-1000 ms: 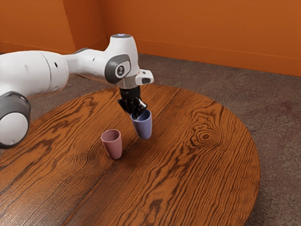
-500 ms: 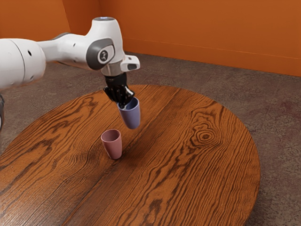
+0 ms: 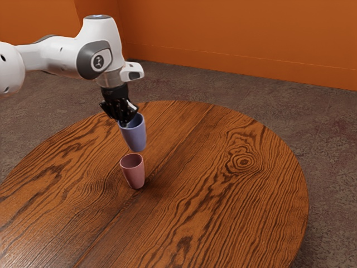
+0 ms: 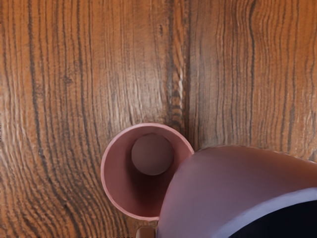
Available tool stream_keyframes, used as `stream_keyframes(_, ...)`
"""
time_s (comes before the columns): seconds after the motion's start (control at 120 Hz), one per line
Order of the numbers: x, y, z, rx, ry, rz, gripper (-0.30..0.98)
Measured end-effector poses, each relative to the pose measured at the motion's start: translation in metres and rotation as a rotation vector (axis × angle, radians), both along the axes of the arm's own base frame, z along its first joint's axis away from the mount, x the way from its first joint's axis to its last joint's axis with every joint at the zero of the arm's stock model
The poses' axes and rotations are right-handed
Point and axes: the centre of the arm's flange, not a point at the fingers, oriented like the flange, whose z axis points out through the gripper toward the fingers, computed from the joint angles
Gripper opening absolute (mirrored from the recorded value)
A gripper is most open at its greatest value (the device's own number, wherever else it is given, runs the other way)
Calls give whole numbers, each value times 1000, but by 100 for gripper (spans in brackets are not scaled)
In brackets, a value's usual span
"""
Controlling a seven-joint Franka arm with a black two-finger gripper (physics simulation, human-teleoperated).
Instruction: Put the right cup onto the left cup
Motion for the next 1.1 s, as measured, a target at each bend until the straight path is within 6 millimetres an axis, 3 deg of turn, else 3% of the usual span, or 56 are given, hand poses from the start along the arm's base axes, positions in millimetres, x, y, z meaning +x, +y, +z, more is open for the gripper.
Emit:
stream_keyframes(0.208, -9, 18, -14, 3, 32, 38, -10)
stream_keyframes(0.567, -16, 27, -35, 3, 61, 65, -10)
stream_keyframes(0.958, 3, 37, -37, 9, 38, 82, -10)
stream_keyframes(1.1, 5, 36, -49, 9, 57, 81, -10)
